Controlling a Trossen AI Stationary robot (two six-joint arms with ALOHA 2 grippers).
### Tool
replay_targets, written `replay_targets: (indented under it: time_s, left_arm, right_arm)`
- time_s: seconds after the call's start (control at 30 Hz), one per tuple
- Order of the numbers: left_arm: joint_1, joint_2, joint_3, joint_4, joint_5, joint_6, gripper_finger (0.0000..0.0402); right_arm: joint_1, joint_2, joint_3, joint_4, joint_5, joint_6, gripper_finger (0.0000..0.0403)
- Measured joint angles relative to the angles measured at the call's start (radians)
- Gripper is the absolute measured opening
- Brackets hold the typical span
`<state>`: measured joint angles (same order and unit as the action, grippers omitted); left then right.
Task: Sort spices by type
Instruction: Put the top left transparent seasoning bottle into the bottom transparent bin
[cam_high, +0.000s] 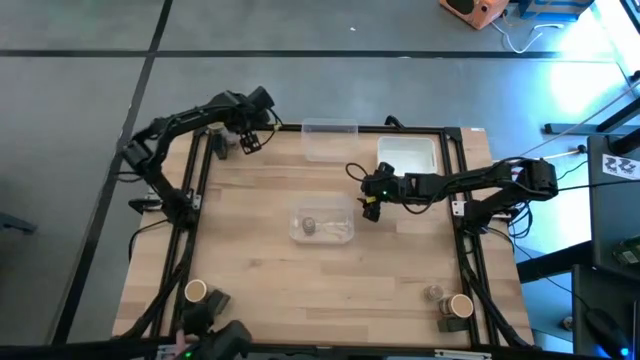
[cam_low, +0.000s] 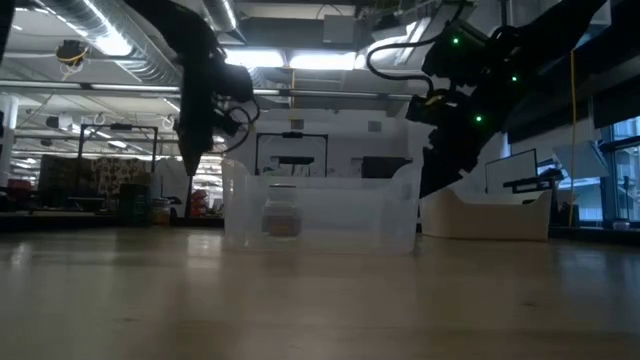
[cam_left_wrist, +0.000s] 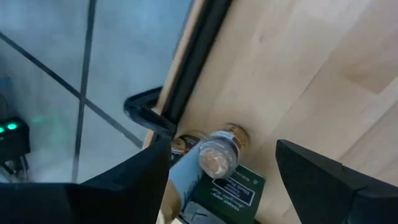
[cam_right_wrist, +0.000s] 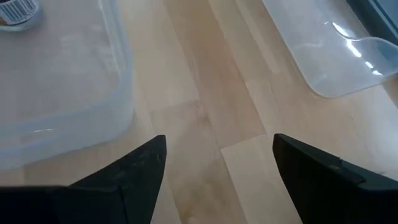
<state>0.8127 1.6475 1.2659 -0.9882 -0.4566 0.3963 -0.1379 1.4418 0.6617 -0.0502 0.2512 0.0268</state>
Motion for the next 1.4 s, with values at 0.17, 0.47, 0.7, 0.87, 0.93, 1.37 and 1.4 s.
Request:
replay_targets:
  time_s: [0.17,0.47,0.7,0.87,0.93,1.37,1.4]
  left_arm:
    - [-0.001,0.068,0.000,-0.005,-0.082,0.031,0.0274]
    - [0.000,0.155,0.000,-0.006,-0.146,0.080,0.0274]
    - [0.016,0.187,0.000,-0.026,-0.146,0.080,0.0274]
    - [0.032,0.187,0.000,-0.048,-0.146,0.079,0.0274]
    - [0.044,0.187,0.000,-0.053,-0.146,0.078,0.0274]
    - [0.089,0.187,0.000,-0.044,-0.126,0.114,0.0274]
    - [0.091,0.187,-0.001,-0.044,-0.126,0.114,0.0274]
  right_arm:
    - [0.000,0.000,0.000,-0.002,0.000,0.022,0.0293]
    - [0.000,0.000,0.000,-0.003,0.000,0.028,0.0293]
    - [0.000,0.000,0.000,-0.003,0.000,0.047,0.0293]
    - [0.000,0.000,0.000,-0.003,0.000,0.050,0.0293]
    - [0.000,0.000,0.000,-0.003,-0.001,0.054,0.0293]
    - [0.000,0.000,0.000,-0.003,-0.001,0.055,0.0293]
    - [0.000,0.000,0.000,-0.003,-0.001,0.055,0.0293]
